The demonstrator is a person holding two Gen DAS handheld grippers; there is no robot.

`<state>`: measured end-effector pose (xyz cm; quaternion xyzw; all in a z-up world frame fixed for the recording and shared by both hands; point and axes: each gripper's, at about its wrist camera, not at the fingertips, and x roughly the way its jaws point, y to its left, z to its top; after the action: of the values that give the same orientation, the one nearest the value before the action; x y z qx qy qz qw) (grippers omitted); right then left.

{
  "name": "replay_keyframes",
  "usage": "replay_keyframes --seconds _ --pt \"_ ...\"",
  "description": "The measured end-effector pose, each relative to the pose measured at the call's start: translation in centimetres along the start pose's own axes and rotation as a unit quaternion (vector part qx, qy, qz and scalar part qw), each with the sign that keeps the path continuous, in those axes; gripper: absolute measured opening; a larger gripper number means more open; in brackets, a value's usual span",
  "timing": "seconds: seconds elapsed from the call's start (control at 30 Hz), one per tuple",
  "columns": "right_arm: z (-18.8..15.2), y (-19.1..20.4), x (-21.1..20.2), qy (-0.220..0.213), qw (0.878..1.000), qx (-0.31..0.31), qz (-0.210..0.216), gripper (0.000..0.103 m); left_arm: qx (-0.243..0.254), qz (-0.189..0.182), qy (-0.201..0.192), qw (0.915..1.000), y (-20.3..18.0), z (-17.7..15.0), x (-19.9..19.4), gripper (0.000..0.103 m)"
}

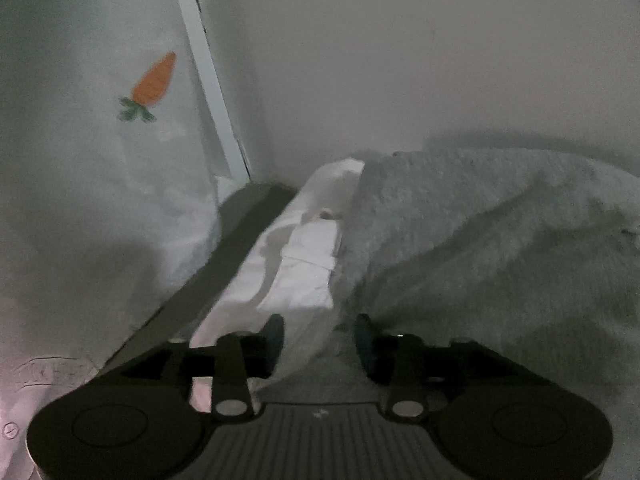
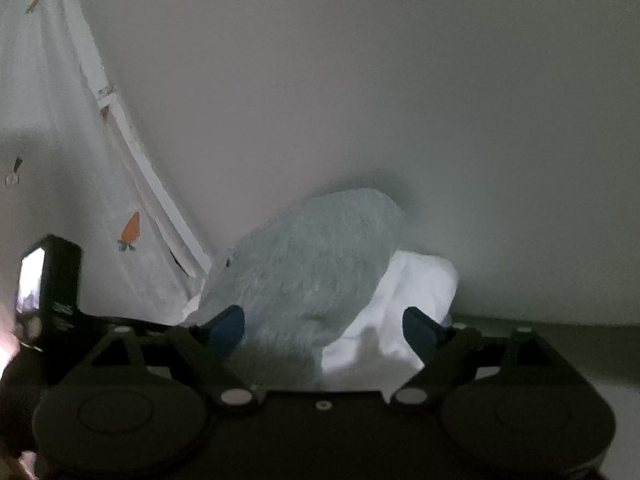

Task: Fold clothes
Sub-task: 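Carry the folded sweatpants with both tools onto the white clothes stack, then open both tools and release the sweatpants on the stack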

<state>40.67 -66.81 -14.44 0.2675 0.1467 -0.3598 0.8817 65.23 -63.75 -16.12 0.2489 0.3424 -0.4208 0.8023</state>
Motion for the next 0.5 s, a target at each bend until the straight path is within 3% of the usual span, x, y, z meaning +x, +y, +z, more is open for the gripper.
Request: replay_keyframes --seconds 0.07,0.13,0.23,0.37,0.5 --pt "0.0 0.6 -0.1 0.006 0.999 -0.033 -0.009 0.092 -0.018 -0.008 -0.004 0.9998 0.1 -0.1 -2.0 0.057" --pt "0.2 1.1 -0.9 0.007 0.998 -0.055 -0.008 0.095 -0.04 -0.009 -0.011 0.9991 0.2 -0.6 -5.8 0.061" --pt "0.4 2.0 -3.3 -0.003 0.997 -0.078 0.0 0.096 -0.074 0.015 -0.034 0.9966 0.7 -1.8 -11.1 0.069" --pt "0.3 4.0 -7.5 -0.021 0.993 -0.112 0.034 0.1 -0.113 0.05 -0.07 0.9899 1.5 -4.8 -19.0 0.09" --pt "-0.8 6.5 -12.5 -0.042 0.985 -0.145 0.088 0.102 -0.145 0.092 -0.11 0.979 2.3 -10.0 -26.8 0.097"
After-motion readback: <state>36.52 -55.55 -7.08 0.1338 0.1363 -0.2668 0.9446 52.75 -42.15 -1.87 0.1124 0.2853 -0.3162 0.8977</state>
